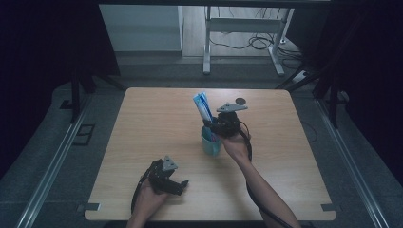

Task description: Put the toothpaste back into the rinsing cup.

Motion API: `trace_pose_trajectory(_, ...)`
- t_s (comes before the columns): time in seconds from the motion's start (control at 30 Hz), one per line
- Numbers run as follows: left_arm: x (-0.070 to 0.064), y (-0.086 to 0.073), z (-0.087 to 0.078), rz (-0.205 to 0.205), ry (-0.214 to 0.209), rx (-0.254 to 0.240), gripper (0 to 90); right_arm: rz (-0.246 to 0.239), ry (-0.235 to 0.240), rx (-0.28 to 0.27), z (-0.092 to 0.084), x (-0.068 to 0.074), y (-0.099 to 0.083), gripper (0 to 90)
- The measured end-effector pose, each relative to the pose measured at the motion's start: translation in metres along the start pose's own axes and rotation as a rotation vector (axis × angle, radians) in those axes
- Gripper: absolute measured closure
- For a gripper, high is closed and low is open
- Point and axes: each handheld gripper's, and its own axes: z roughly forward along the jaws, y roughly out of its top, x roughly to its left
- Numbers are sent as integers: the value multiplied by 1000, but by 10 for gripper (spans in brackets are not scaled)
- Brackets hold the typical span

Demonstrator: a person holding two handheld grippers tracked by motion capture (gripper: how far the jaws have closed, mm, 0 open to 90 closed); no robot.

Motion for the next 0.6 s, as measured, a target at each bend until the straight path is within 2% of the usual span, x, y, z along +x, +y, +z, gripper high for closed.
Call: trace_pose_trajectory(0.6,0,0,0,-2,0,-1,12,11,15,14,5,-1,-12,679)
